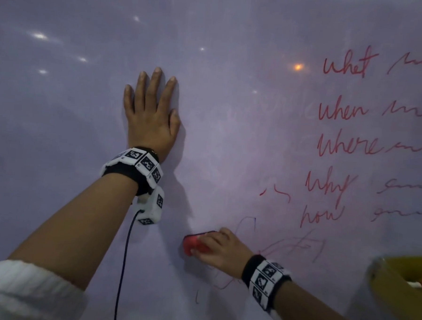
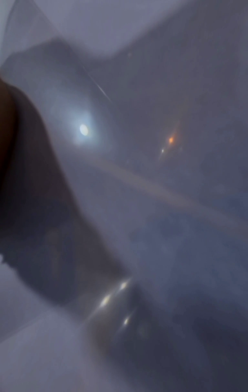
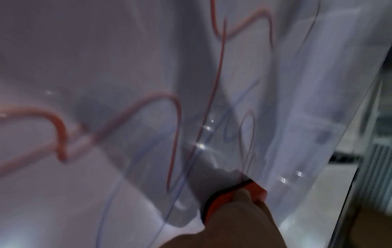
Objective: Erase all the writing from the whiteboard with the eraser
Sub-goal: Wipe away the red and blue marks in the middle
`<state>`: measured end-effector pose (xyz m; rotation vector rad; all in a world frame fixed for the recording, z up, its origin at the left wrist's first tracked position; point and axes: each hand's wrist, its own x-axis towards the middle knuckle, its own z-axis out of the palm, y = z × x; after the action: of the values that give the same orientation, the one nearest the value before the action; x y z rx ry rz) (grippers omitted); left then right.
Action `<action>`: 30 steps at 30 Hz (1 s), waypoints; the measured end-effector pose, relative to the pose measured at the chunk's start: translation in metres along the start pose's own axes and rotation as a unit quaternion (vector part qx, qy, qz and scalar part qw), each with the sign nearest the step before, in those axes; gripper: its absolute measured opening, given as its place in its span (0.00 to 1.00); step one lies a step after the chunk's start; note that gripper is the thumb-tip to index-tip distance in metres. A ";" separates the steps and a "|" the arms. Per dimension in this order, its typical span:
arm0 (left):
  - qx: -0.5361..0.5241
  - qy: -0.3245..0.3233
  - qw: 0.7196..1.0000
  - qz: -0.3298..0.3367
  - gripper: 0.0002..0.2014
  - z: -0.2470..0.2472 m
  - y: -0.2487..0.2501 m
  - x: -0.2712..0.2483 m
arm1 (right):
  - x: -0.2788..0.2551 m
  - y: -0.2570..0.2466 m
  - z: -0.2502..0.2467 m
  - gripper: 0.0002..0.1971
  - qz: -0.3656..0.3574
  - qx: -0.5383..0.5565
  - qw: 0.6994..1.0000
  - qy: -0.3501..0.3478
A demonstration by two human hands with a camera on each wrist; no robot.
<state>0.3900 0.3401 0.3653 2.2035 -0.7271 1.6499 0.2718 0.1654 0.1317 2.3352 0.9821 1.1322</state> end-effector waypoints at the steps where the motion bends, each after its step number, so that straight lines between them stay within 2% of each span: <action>1: -0.001 0.001 1.000 0.000 0.28 -0.001 0.001 0.000 | 0.006 0.007 -0.005 0.20 -0.022 -0.010 1.000 0.011; 3: -0.002 0.001 1.000 -0.001 0.28 -0.001 0.001 0.000 | 0.028 0.031 -0.024 0.21 0.003 -0.034 0.998 0.046; 5: 0.000 0.004 1.000 -0.001 0.28 -0.002 0.001 0.000 | 0.056 0.068 -0.050 0.21 0.106 -0.051 0.986 0.119; 7: 0.003 0.007 1.000 0.001 0.28 -0.002 0.001 0.000 | 0.082 0.101 -0.076 0.19 0.213 -0.055 0.956 0.194; 9: 0.004 0.003 1.000 0.000 0.28 -0.002 0.000 0.000 | 0.096 0.111 -0.084 0.18 0.272 -0.047 0.931 0.238; 11: 0.000 0.000 1.000 -0.002 0.28 -0.002 0.000 0.000 | 0.089 0.095 -0.067 0.23 0.287 -0.028 0.923 0.255; 13: -0.003 -0.006 1.000 -0.003 0.27 -0.003 0.001 0.000 | 0.058 0.055 -0.037 0.27 0.227 -0.015 0.954 0.196; 15: -0.004 -0.012 1.000 -0.004 0.27 -0.005 0.002 0.000 | 0.006 0.008 -0.006 0.24 0.086 -0.013 0.994 0.067; 16: -0.004 -0.015 1.000 -0.004 0.27 -0.005 0.003 0.000 | -0.020 -0.013 0.007 0.21 0.024 -0.003 1.000 -0.003; 18: -0.004 -0.021 1.000 -0.006 0.27 -0.005 0.002 0.000 | -0.057 -0.037 0.023 0.17 -0.046 0.012 0.993 -0.109; 20: -0.003 -0.022 1.000 -0.007 0.27 -0.005 0.002 0.001 | -0.062 -0.037 0.028 0.15 -0.083 0.019 0.987 -0.139; 21: -0.003 -0.021 1.000 -0.008 0.27 -0.005 0.002 0.001 | -0.055 -0.030 0.026 0.14 -0.090 0.018 0.987 -0.130; 23: -0.004 -0.021 1.000 -0.010 0.27 -0.005 0.003 0.001 | -0.026 -0.010 0.010 0.18 -0.065 0.005 0.996 -0.064; 25: -0.001 -0.018 1.000 -0.011 0.27 -0.006 0.002 0.001 | 0.010 0.014 -0.011 0.21 0.024 -0.018 0.999 0.026; 28: 0.011 -0.018 1.000 -0.008 0.26 -0.005 0.001 0.001 | 0.047 0.028 -0.023 0.20 0.175 -0.012 0.975 0.138; 30: 0.010 -0.013 1.000 -0.004 0.26 -0.004 0.002 0.000 | 0.051 0.012 -0.010 0.19 0.195 -0.003 0.968 0.156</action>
<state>0.3857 0.3409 0.3666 2.2431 -0.7094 1.6351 0.2913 0.1944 0.1720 2.4587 0.6196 1.6915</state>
